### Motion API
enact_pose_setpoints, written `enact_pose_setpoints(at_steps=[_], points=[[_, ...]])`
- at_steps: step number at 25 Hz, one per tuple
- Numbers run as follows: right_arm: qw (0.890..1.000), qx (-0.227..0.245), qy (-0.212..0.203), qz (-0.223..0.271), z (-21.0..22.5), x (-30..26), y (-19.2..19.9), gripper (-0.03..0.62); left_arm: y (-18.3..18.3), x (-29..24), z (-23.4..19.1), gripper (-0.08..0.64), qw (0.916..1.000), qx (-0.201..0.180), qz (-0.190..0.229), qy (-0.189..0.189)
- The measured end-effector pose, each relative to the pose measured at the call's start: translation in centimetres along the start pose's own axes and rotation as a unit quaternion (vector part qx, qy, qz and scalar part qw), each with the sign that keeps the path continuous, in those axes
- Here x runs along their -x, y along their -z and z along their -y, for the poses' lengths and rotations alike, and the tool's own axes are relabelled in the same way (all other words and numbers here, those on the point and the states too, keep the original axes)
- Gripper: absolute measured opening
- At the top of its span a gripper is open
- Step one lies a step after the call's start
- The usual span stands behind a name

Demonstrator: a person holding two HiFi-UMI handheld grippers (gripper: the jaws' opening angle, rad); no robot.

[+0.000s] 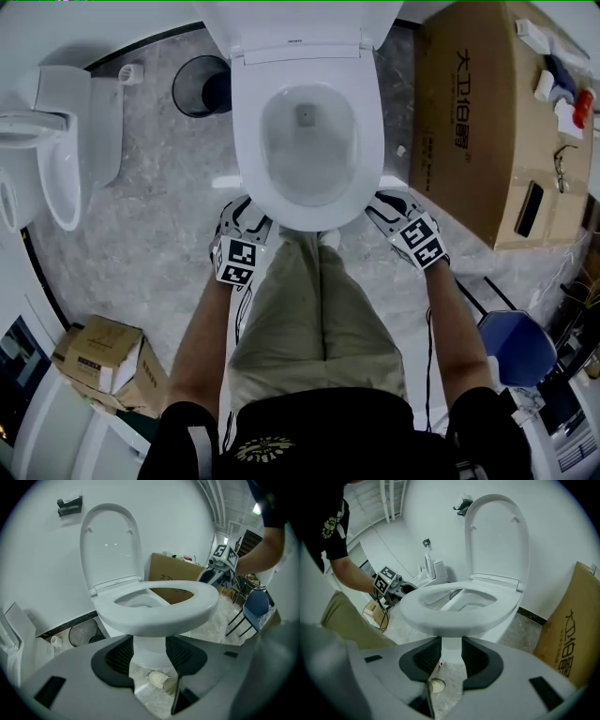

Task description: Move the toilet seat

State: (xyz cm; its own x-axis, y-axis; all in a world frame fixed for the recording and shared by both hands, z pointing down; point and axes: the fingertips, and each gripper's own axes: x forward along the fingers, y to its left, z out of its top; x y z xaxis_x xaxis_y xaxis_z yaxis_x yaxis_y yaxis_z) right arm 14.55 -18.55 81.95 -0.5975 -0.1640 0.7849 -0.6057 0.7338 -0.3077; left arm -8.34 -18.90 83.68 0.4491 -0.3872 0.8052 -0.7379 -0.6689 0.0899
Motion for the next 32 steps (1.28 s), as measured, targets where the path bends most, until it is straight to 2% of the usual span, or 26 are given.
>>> enact_pose_setpoints(at_steps=[8,12,15,18,25,32], points=[[1.0,-0.011,-0.008,0.007,0.4,2.6,-3.4,0.149,-3.6,2.1,-1.3,0.227,0.9994,0.017,0.022,-0.021],[0.999,-0.033,-0.004,0.035,0.9,4.0,-5.6,0.143,-5.9,2.5,-1.5,0.227,0.9996,0.016,0.019,-0.015],[0.997,-0.052,0.006,0.06,1.5,5.2,-7.8,0.129,-8.0,2.9,-2.2,0.227,0.9992,0.023,0.03,-0.016],[0.996,-0.05,0.015,0.066,2.0,6.3,-9.8,0.124,-10.1,3.7,-3.0,0.227,0.9984,0.028,0.044,-0.023],[0.994,-0.05,0.04,0.085,3.4,8.4,-13.8,0.124,-14.2,5.3,-4.8,0.224,0.9975,0.019,0.062,-0.029],[0.989,-0.072,0.068,0.112,5.3,9.7,-18.3,0.125,-18.2,6.6,-7.1,0.213,0.9965,0.008,0.08,-0.02]])
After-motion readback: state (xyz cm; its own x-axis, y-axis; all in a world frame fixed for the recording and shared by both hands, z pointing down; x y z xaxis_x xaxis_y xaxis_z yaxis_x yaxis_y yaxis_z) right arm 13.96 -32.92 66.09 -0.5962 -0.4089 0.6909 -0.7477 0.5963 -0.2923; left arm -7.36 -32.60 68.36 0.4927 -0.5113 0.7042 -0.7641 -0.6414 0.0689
